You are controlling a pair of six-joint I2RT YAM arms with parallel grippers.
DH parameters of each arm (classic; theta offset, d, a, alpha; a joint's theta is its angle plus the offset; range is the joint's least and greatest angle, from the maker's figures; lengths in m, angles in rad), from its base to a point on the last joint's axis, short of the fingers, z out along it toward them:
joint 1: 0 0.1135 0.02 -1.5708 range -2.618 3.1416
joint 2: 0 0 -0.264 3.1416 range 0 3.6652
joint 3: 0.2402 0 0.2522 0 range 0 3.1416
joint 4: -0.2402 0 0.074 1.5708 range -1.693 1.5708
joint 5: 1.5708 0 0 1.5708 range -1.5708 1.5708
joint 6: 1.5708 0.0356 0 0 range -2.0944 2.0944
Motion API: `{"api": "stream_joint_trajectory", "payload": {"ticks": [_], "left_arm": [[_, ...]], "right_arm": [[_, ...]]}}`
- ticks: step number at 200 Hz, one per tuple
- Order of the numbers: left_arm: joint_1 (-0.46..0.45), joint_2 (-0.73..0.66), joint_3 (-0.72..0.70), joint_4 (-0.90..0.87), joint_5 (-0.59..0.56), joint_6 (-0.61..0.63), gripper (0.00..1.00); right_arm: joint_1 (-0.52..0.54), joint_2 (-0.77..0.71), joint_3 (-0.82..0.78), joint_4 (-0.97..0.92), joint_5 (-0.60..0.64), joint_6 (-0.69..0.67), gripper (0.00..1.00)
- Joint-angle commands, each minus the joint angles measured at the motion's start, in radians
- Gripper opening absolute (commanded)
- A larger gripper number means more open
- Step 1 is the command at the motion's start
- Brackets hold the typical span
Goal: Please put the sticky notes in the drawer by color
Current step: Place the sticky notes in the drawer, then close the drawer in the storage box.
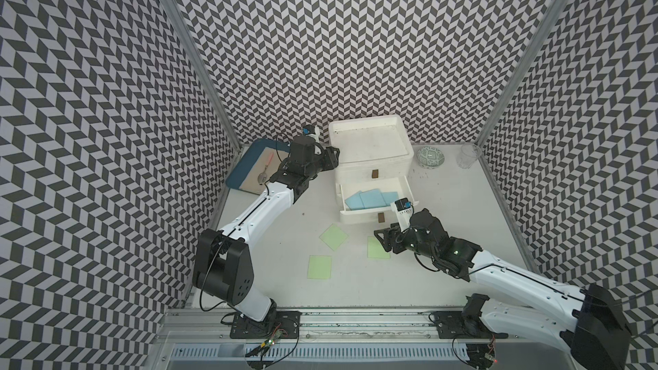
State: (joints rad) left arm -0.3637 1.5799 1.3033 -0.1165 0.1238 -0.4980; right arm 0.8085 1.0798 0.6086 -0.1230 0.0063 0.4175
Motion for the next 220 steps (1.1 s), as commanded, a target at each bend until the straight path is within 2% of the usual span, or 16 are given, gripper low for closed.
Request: {"api": "stream_joint_trajectory", "payload": {"ticks": [1,27,82,99,153,205,220], "left_arm": [[0.009,-0.004,0.004,0.012,0.091,-0.002,0.54],[0.008,0.013,0.003,0.016,0.114,-0.007,0.52],[0.012,0.071,0.01,0.006,0.158,-0.005,0.52],[0.012,0.081,0.001,0.017,0.172,-0.005,0.52],[0.014,0.085,-0.021,0.037,0.189,-0.006,0.52],[0.013,0.077,-0.068,0.08,0.21,-0.02,0.52],[0.013,0.079,-0.081,0.086,0.223,-0.022,0.52]], "right_arm": [[0.004,0.037,0.02,0.099,0.019,0.025,0.74],[0.004,0.102,0.058,0.114,0.077,0.044,0.71],[0.001,0.156,0.083,0.172,0.172,0.056,0.58],[-0.003,0.168,0.097,0.165,0.178,0.05,0.56],[-0.023,0.221,0.106,0.191,0.175,0.048,0.38],[-0.037,0.25,0.132,0.214,0.183,0.037,0.35],[-0.04,0.254,0.144,0.228,0.196,0.037,0.32]]}}
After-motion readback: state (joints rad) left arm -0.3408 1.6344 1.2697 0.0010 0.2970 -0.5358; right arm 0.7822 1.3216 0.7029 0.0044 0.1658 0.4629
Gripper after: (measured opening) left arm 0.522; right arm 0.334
